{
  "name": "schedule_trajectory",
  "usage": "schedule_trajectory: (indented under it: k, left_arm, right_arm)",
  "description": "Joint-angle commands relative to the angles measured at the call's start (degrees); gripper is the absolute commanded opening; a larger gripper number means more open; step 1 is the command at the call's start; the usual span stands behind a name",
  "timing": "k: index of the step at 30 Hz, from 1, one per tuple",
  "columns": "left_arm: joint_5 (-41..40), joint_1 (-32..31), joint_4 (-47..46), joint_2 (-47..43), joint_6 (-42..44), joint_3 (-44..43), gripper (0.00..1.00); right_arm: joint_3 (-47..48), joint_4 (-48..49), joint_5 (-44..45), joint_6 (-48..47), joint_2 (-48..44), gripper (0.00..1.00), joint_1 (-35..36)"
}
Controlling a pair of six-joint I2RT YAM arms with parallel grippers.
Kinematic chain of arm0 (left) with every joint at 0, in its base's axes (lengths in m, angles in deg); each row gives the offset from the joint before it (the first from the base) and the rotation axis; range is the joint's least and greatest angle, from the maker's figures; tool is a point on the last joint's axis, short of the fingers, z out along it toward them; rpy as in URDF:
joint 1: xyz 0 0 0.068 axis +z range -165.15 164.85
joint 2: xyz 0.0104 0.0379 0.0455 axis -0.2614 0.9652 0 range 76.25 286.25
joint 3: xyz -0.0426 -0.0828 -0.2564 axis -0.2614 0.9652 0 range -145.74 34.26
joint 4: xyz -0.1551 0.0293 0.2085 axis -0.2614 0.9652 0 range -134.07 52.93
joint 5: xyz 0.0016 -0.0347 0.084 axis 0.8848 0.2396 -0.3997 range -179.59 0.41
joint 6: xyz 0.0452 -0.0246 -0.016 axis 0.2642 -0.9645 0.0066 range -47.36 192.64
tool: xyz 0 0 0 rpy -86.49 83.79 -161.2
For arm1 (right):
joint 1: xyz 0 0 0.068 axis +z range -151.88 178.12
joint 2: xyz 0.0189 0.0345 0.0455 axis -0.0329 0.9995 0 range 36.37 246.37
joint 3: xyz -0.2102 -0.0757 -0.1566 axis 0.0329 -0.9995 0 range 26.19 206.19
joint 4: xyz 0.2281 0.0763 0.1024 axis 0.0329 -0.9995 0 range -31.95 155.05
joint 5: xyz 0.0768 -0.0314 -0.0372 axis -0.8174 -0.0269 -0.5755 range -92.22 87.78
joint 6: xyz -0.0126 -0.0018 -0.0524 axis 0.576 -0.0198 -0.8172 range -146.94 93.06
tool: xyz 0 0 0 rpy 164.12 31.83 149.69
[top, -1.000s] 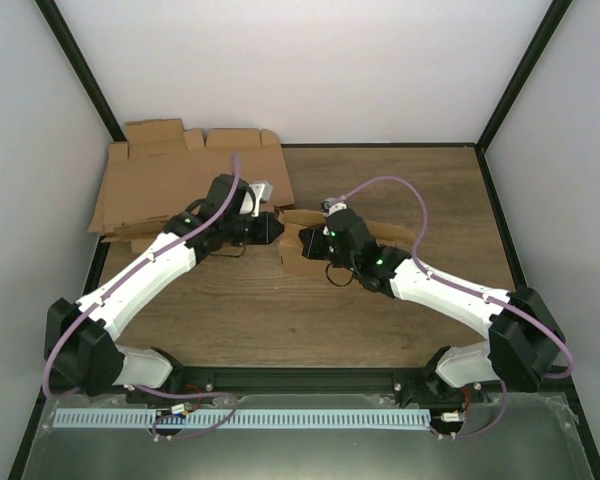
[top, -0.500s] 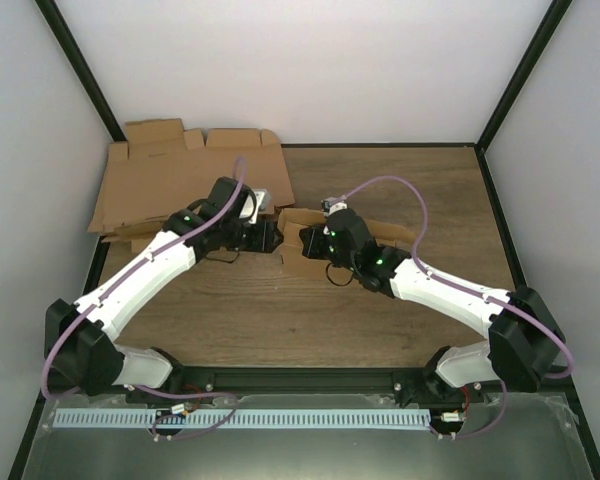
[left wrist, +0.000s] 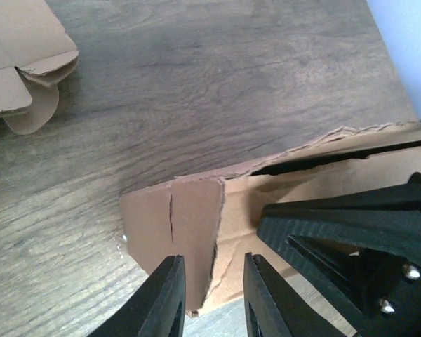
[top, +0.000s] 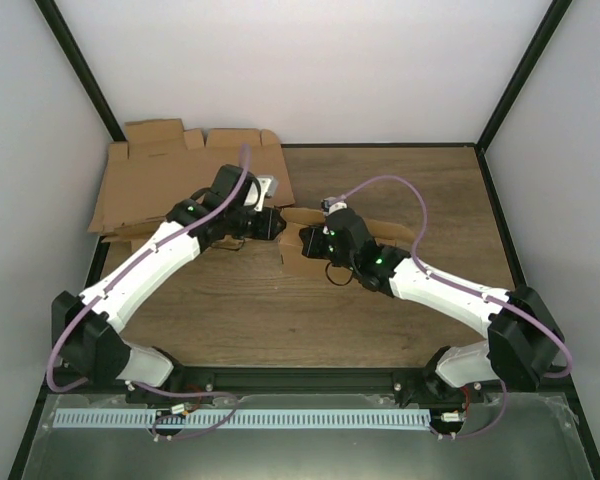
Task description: Fold the paper box
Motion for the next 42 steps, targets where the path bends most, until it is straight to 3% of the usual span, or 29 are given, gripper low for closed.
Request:
schedule_trajectory:
  k: [1,6,14,27,38,42]
  left_arm:
    - [0.66,-0.19,0.54,1.86,-0.02,-0.98,0.25]
    - [-0.62,-0.54,1.36,2.49,-0.03,-0.75,0.28]
    - [-0.84,-0.76,2.31,3.09,0.24,-0.48,0.04]
    - [4.25,-0.89,0.46,2.91,-2.82,0.86,0.04]
    - [-6.5,-0.89,7.39,2.15,1.35,0.87,0.04]
    - [-6.02,-0.89,7.94,2.28,1.68,0.45,0.04]
  right_arm:
    - [1.56,-4.19,2.0,-0.22,1.03,0.01,0.24]
    - [1.77,-4.12,1.74,-0.34,1.28,0.01,0.24]
    - [1.6,-4.09,1.92,-0.18,1.41,0.01,0.24]
    - [1.43,-4.0,2.05,0.03,1.89,0.01,0.23]
    - [1.25,-4.35,2.27,-0.05,1.38,0.01,0.24]
    - [1.24,-4.48,2.48,-0.22,1.38,0.01,0.24]
